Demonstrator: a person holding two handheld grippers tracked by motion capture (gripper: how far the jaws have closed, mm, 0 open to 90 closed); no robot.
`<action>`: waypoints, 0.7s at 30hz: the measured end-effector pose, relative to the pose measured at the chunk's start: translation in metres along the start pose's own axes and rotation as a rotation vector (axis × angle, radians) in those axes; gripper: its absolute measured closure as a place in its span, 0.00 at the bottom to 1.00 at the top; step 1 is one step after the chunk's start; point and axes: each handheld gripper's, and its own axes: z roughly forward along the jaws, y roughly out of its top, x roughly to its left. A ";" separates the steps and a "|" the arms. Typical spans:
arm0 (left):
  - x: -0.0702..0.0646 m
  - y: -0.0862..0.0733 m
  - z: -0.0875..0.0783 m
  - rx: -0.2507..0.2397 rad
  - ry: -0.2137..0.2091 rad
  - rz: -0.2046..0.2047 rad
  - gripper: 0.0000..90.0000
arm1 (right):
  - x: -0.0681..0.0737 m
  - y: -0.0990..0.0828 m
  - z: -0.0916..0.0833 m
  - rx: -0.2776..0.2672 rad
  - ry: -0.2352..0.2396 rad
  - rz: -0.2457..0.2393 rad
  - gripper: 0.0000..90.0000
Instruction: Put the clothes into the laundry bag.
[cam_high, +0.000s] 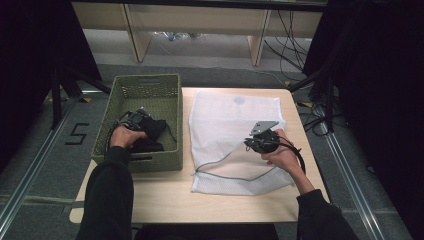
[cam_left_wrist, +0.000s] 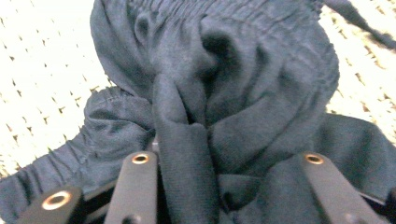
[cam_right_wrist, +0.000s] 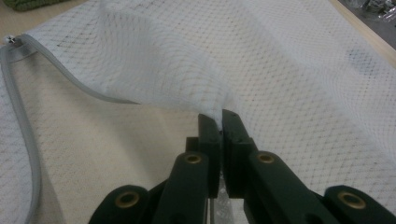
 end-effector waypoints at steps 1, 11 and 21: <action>0.001 0.001 -0.004 0.014 0.007 0.012 0.67 | 0.000 0.000 0.000 0.002 -0.001 -0.005 0.99; -0.001 0.008 -0.050 -0.268 -0.197 -0.092 0.73 | -0.001 0.001 -0.002 -0.008 0.007 0.018 0.99; -0.001 0.010 -0.109 -0.415 -0.258 -0.115 0.74 | -0.002 0.001 -0.002 -0.015 0.012 0.018 0.99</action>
